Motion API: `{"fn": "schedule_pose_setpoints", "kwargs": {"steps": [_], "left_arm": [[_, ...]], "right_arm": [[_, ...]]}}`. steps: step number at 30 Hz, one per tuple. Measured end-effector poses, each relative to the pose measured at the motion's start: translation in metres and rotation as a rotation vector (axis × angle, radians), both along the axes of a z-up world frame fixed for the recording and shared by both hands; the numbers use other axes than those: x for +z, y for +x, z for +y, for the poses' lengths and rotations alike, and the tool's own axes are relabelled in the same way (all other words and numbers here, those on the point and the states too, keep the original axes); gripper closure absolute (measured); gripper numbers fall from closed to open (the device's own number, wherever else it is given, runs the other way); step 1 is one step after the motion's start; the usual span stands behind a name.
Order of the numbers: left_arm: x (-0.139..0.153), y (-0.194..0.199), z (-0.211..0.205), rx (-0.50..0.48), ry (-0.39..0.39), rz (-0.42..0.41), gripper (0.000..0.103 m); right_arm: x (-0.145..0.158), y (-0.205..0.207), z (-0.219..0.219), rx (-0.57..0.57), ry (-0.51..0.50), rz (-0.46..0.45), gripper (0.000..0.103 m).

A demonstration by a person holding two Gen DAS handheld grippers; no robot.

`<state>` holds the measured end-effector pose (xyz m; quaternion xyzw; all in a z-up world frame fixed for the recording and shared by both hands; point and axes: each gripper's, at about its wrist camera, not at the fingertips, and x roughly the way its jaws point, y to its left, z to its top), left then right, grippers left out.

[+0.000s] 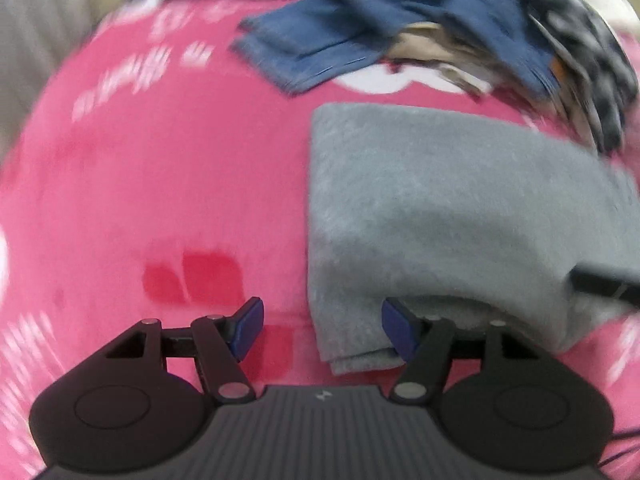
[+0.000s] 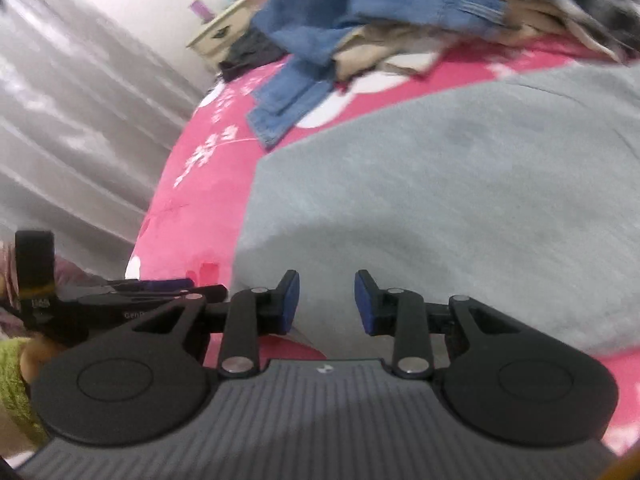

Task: Fold clothes
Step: 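Pinch the folded sweatpants edge with the left gripper while the right gripper smooths it, then pinch the grey sweatpants edge with the left gripper and lift it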

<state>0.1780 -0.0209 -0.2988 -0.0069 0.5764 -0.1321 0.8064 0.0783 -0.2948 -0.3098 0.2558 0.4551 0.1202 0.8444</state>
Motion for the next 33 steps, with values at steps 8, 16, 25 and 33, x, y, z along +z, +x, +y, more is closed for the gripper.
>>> {"fn": "schedule_pose_setpoints", "kwargs": {"steps": [8, 16, 25, 33], "left_arm": [[-0.031, 0.038, 0.047, 0.134, -0.336, 0.127, 0.03], [-0.072, 0.046, 0.024, -0.032, -0.385, 0.24, 0.03], [-0.067, 0.04, 0.014, -0.042, -0.384, 0.223, 0.083], [-0.053, 0.039, 0.016, -0.053, -0.363, 0.205, 0.091]], "right_arm": [[-0.055, 0.003, 0.044, 0.168, -0.165, 0.044, 0.074], [-0.052, 0.017, 0.054, 0.23, -0.225, 0.104, 0.073], [-0.058, 0.003, 0.068, 0.268, -0.321, 0.04, 0.064], [-0.03, 0.029, 0.058, 0.201, -0.424, 0.037, 0.066]]}}
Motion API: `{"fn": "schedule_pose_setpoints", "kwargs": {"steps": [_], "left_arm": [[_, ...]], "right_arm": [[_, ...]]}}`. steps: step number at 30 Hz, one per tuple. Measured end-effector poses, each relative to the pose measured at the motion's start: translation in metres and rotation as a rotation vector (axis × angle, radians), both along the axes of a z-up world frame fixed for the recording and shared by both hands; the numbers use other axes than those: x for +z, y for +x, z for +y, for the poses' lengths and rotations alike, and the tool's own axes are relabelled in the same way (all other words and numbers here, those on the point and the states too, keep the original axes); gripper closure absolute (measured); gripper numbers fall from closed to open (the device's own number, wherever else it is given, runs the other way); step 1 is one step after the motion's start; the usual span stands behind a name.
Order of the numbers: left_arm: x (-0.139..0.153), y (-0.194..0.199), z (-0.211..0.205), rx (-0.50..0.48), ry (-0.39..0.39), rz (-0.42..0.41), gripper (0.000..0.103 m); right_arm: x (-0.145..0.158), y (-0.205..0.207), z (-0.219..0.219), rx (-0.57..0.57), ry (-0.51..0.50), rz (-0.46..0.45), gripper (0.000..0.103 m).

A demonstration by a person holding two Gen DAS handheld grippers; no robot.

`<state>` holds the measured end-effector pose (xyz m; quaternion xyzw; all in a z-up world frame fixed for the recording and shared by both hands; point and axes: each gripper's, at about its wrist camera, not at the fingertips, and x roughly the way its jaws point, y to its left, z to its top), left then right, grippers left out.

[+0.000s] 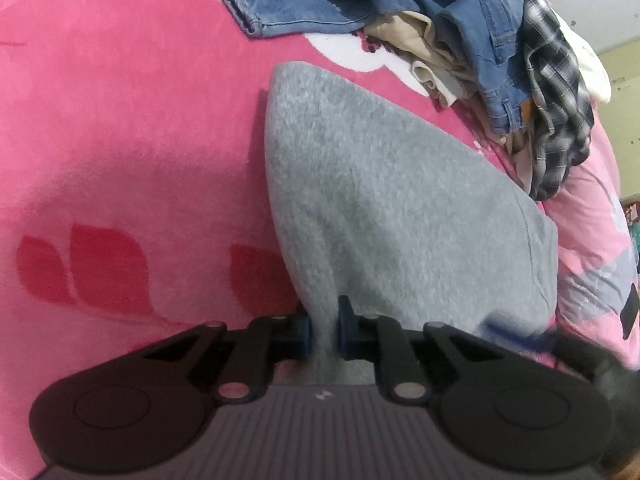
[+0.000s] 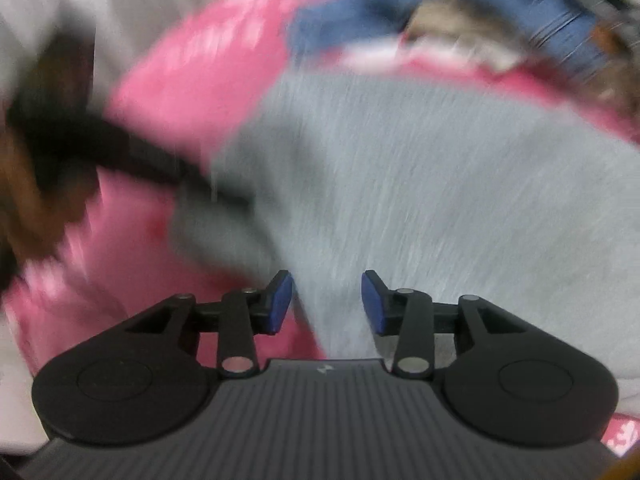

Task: Fold clothes
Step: 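Pinch the grey sweatpants edge with the left gripper and lift it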

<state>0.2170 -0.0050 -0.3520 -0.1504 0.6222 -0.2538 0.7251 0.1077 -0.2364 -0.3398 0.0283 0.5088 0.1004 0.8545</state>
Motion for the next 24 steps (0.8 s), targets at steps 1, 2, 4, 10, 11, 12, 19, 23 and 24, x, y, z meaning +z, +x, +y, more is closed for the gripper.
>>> {"fn": "schedule_pose_setpoints", "kwargs": {"steps": [1, 2, 4, 10, 11, 12, 19, 23, 24], "left_arm": [[0.003, 0.0, 0.001, -0.006, 0.003, -0.007, 0.091], [0.006, 0.001, -0.001, -0.016, 0.004, -0.017, 0.091], [0.014, 0.0, -0.005, -0.041, 0.013, -0.047, 0.091], [0.028, -0.007, -0.02, -0.088, 0.075, -0.128, 0.092], [0.029, -0.009, -0.022, -0.088, 0.096, -0.141, 0.092], [0.029, -0.008, -0.025, -0.079, 0.108, -0.143, 0.092], [0.046, -0.016, -0.035, 0.029, 0.142, -0.168, 0.092], [0.072, -0.026, -0.049, 0.087, 0.144, -0.204, 0.092], [0.081, -0.029, -0.055, 0.086, 0.144, -0.228, 0.092]], "right_arm": [[0.004, 0.006, -0.007, -0.038, -0.004, -0.019, 0.065], [0.008, 0.012, -0.014, -0.076, -0.008, -0.038, 0.065], [0.016, 0.025, -0.028, -0.152, -0.016, -0.077, 0.065], [-0.008, 0.086, -0.089, -0.353, -0.062, -0.11, 0.067], [-0.022, 0.099, -0.104, -0.389, -0.067, -0.1, 0.067], [-0.023, 0.103, -0.109, -0.408, -0.055, -0.124, 0.066], [0.012, 0.058, -0.105, -0.316, 0.051, -0.147, 0.063], [0.012, 0.024, -0.119, -0.306, 0.141, -0.08, 0.063], [0.012, 0.016, -0.123, -0.304, 0.164, -0.063, 0.063]]}}
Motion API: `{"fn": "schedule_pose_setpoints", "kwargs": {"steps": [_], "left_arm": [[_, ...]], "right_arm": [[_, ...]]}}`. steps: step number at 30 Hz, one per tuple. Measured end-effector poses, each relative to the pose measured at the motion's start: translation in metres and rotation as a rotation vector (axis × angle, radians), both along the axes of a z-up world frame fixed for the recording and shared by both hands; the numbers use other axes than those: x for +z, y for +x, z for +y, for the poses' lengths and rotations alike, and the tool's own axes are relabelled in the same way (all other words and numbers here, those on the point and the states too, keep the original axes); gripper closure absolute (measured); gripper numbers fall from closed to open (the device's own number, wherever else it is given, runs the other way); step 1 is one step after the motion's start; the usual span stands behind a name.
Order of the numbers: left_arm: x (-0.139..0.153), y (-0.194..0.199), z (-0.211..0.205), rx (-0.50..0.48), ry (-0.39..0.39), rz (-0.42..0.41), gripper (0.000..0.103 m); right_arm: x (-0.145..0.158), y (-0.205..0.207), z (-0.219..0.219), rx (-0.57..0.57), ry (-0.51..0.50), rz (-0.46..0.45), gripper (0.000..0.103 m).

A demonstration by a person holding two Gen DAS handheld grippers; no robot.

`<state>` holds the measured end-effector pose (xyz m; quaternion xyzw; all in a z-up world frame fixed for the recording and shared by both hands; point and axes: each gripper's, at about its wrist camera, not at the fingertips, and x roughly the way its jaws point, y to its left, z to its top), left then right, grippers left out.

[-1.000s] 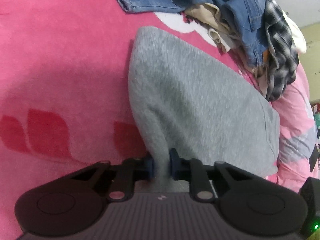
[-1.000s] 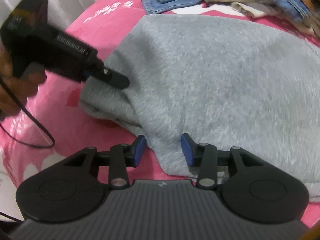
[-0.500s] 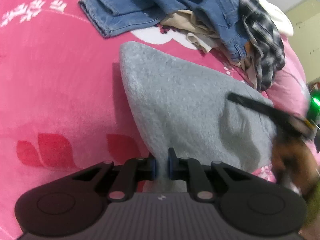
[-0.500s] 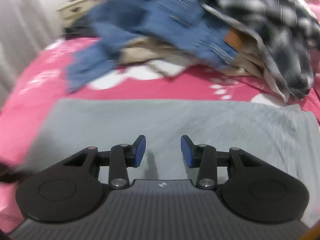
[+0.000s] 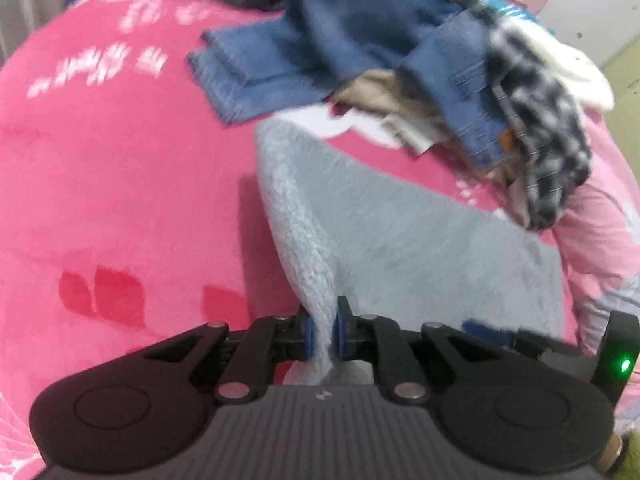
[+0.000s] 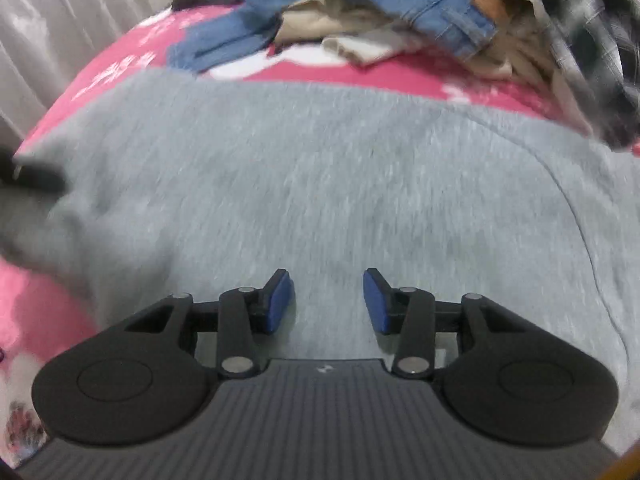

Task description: Fold clothes

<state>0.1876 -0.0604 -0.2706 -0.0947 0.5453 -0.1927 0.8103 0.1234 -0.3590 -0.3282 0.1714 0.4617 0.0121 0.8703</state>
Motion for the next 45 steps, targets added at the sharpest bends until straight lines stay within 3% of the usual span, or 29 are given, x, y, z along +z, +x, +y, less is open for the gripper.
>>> {"fn": "schedule_pose_setpoints", "kwargs": {"steps": [3, 5, 11, 14, 16, 18, 21, 29, 32, 36, 43, 45], "left_arm": [[0.024, -0.009, -0.033, -0.023, -0.032, -0.055, 0.092], [0.039, -0.019, -0.062, -0.06, -0.046, -0.092, 0.092], [0.058, -0.044, -0.183, -0.23, -0.104, -0.179, 0.092], [0.044, -0.055, -0.243, -0.32, -0.159, -0.159, 0.092], [0.021, -0.065, -0.28, -0.378, -0.143, -0.124, 0.092], [-0.008, -0.073, -0.309, -0.42, -0.072, -0.092, 0.092], [-0.031, -0.077, -0.323, -0.421, -0.026, -0.059, 0.091], [-0.001, -0.083, -0.32, -0.354, -0.085, -0.116, 0.09], [-0.019, -0.093, -0.338, -0.35, -0.048, -0.119, 0.089], [-0.042, -0.105, -0.362, -0.343, 0.002, -0.122, 0.083], [-0.005, -0.125, -0.33, -0.366, -0.054, -0.063, 0.064], [0.005, -0.133, -0.315, -0.373, -0.077, -0.039, 0.062]], "right_arm": [[0.0, -0.025, -0.01, 0.013, 0.074, 0.038, 0.063], [0.018, -0.034, -0.042, -0.076, 0.143, 0.003, 0.063], [0.033, -0.085, -0.133, -0.264, 0.181, -0.044, 0.063], [0.041, -0.11, -0.178, -0.358, 0.199, -0.068, 0.063], [0.046, -0.127, -0.208, -0.42, 0.212, -0.084, 0.063], [0.044, -0.125, -0.214, -0.422, 0.231, -0.092, 0.062], [0.041, -0.123, -0.223, -0.425, 0.26, -0.103, 0.062], [0.034, -0.117, -0.246, -0.431, 0.337, -0.133, 0.061], [0.031, -0.114, -0.254, -0.434, 0.366, -0.145, 0.061], [0.023, -0.122, -0.259, -0.444, 0.338, -0.079, 0.061], [0.036, -0.13, -0.267, -0.452, 0.278, -0.108, 0.061], [0.042, -0.125, -0.261, -0.39, 0.246, -0.117, 0.061]]}}
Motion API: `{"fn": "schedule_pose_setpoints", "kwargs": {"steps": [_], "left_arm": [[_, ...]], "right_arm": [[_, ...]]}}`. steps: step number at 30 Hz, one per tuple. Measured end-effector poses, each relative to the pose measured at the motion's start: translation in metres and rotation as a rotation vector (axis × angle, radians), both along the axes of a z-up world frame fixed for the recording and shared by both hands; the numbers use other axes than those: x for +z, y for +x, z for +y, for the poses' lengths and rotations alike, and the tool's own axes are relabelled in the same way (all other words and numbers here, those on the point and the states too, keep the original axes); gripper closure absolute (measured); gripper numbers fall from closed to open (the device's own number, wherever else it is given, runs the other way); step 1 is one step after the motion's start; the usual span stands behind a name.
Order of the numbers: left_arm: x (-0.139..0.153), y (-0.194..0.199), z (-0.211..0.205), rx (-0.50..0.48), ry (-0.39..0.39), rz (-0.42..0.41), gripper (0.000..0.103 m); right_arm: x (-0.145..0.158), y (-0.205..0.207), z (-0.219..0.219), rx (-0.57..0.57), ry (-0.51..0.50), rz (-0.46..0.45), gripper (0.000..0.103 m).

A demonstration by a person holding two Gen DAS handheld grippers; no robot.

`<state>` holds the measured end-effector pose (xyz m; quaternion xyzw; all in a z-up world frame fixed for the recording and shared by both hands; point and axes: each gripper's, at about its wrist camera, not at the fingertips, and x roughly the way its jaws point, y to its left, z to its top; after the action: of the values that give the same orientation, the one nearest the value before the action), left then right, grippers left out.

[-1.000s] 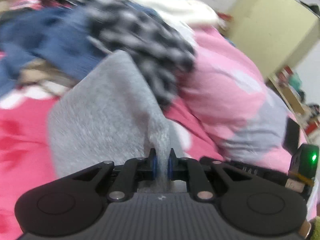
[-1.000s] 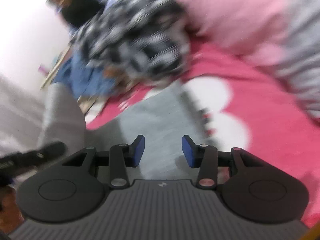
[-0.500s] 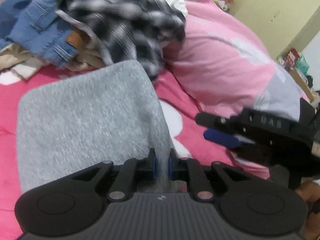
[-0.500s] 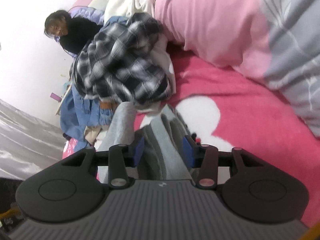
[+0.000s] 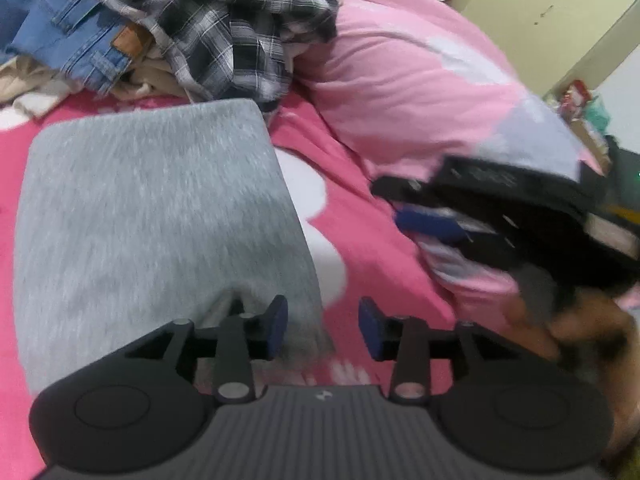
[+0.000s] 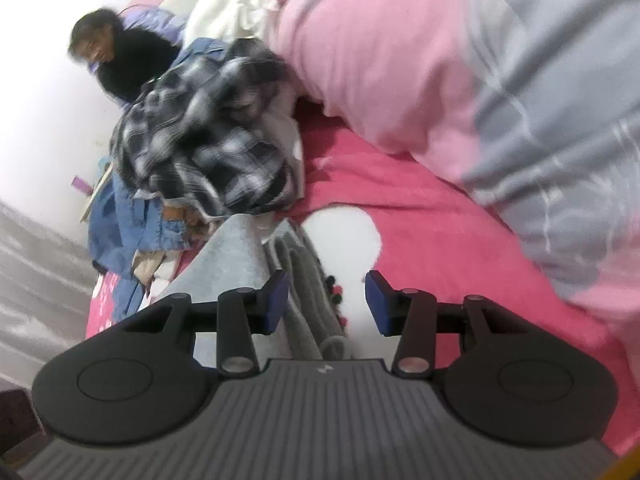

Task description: Fold clothes

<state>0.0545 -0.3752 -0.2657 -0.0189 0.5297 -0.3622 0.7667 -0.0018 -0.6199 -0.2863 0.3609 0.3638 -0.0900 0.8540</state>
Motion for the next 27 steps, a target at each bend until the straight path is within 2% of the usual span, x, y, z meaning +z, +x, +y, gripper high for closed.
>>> {"fn": "schedule_pose_setpoints", "kwargs": {"steps": [2, 6, 8, 15, 22, 25, 27], "left_arm": [[0.01, -0.008, 0.015, -0.008, -0.017, 0.027, 0.062], [0.006, -0.008, 0.058, 0.106, 0.065, 0.084, 0.061], [-0.001, -0.004, 0.082, 0.189, 0.111, 0.122, 0.062], [-0.009, 0.022, 0.123, 0.332, 0.203, 0.05, 0.062], [-0.007, 0.038, 0.125, 0.304, 0.246, -0.036, 0.057], [-0.023, 0.039, 0.112, 0.266, 0.28, -0.021, 0.057], [-0.032, 0.032, 0.104, 0.228, 0.316, -0.048, 0.057]], "right_arm": [[0.006, 0.005, 0.006, 0.059, -0.037, -0.009, 0.061], [0.017, 0.015, 0.018, 0.176, -0.111, -0.028, 0.061], [0.022, 0.025, 0.038, 0.306, -0.202, -0.051, 0.061], [0.003, 0.017, 0.023, 0.278, -0.03, 0.048, 0.067], [-0.015, 0.01, 0.007, 0.249, 0.142, 0.146, 0.063], [-0.027, 0.007, 0.005, 0.234, 0.23, 0.189, 0.062], [-0.035, 0.01, 0.016, 0.266, 0.248, 0.218, 0.063]]}}
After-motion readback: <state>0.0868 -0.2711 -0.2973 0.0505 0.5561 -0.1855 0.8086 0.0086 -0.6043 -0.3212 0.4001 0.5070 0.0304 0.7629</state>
